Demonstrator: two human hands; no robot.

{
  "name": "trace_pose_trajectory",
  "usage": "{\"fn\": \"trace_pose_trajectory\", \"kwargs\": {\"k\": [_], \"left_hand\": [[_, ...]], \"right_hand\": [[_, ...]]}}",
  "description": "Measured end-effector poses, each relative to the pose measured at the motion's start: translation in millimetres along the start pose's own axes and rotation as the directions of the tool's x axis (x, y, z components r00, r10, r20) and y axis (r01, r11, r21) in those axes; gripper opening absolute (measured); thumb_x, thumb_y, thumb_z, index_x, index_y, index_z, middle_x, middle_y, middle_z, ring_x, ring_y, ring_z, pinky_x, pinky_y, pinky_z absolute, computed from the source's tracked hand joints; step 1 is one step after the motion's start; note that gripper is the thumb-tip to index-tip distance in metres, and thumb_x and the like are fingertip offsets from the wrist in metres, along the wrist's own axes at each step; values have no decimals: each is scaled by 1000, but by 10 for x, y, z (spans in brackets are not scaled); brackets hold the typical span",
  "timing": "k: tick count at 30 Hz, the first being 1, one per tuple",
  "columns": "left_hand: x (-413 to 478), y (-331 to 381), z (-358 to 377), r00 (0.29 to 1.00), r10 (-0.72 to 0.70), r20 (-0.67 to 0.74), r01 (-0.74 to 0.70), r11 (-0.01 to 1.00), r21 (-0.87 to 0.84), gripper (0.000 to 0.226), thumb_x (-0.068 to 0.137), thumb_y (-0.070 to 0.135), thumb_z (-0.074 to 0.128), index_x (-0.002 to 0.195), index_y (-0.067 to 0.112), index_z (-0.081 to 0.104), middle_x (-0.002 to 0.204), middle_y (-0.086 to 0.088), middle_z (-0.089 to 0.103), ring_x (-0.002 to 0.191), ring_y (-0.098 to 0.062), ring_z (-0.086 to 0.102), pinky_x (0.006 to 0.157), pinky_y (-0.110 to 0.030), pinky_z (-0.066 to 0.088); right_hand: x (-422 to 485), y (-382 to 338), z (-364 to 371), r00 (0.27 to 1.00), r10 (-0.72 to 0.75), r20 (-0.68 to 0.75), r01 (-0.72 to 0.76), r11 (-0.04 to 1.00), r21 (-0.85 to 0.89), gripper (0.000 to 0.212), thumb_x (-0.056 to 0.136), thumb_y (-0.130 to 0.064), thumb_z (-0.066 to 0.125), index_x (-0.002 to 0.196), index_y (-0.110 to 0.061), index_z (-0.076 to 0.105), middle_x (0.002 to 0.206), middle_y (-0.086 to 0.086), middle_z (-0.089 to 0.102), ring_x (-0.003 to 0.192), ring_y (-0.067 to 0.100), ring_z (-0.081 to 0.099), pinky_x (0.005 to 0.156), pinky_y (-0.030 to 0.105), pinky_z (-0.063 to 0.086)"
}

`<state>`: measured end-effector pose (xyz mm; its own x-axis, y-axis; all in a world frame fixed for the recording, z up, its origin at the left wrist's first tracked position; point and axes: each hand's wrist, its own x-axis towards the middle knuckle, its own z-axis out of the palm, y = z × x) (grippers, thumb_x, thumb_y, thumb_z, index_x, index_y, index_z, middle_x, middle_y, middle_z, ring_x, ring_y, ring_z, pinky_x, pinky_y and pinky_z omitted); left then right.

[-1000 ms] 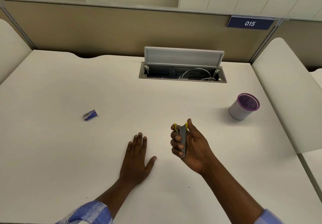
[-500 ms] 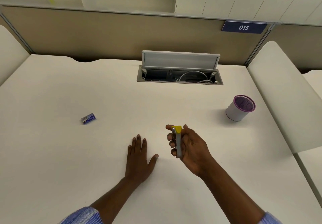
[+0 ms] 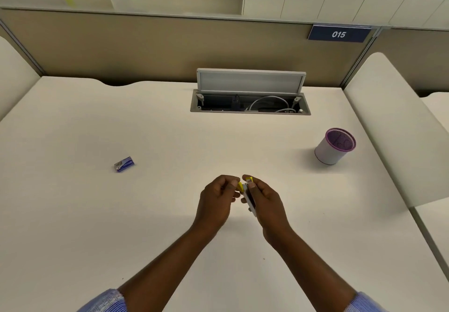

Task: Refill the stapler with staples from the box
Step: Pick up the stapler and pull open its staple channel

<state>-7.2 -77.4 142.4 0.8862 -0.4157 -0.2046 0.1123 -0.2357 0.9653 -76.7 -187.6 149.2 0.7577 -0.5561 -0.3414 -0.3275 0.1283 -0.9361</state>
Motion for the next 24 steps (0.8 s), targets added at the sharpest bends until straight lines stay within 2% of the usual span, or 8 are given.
{"fn": "trace_pose_trajectory", "kwargs": {"k": [4,7,12,14,17,20,22,24], "left_hand": [[-35,55,16,991,126,41,-131,981,141,14,97,17,62,94,28,70,85,17,72,77,-1,67,69,-11,49],[-47,114,51,975,211,65,-220,950,219,9,96,12,62,94,20,67,89,13,71,79,-7,66,65,-10,47],[-19,173,123,976,204,82,-219,934,282,11,98,12,57,89,7,60,89,-5,65,85,-24,65,73,-45,60],[-14,201,141,981,174,81,-190,939,287,12,99,12,56,89,6,59,87,-7,65,83,-25,65,73,-48,60],[-36,223,158,985,164,61,-175,935,307,12,100,15,56,90,8,58,87,-4,67,83,-19,65,75,-41,58],[-133,246,230,981,169,95,-189,943,274,6,100,16,55,96,13,58,94,0,71,88,-13,67,77,-29,57],[-206,273,296,971,223,83,-237,930,281,5,99,14,55,100,14,60,96,6,71,88,-6,66,77,-17,52],[-243,302,324,957,287,37,-286,920,267,8,97,10,58,104,12,62,99,5,70,91,-6,64,82,-18,52]], "right_hand": [[13,10,-4,1000,10,7,-10,999,45,28,106,-27,47,109,-28,75,85,-1,79,70,12,70,60,26,52],[21,31,4,999,51,12,-52,994,93,32,105,-26,47,94,-25,77,72,-1,74,60,12,66,51,23,49],[83,83,43,984,172,49,-174,984,33,36,104,-10,41,74,-12,61,47,-11,63,48,10,59,42,16,45],[100,102,49,982,178,58,-181,982,56,41,104,-7,38,69,-13,59,44,-11,61,46,10,56,41,15,43],[107,125,68,980,197,36,-200,968,152,41,104,-14,40,72,-18,65,49,-9,64,46,6,58,43,17,46],[162,139,56,964,265,12,-258,925,279,44,100,-13,46,61,-22,63,50,-5,60,46,7,56,44,20,42],[210,118,21,958,288,17,-275,893,357,35,97,-10,50,66,-20,63,59,-1,62,54,10,59,52,25,44],[228,89,-4,959,279,49,-273,866,419,32,98,-7,51,70,-17,63,63,0,62,60,14,61,57,26,47]]}}
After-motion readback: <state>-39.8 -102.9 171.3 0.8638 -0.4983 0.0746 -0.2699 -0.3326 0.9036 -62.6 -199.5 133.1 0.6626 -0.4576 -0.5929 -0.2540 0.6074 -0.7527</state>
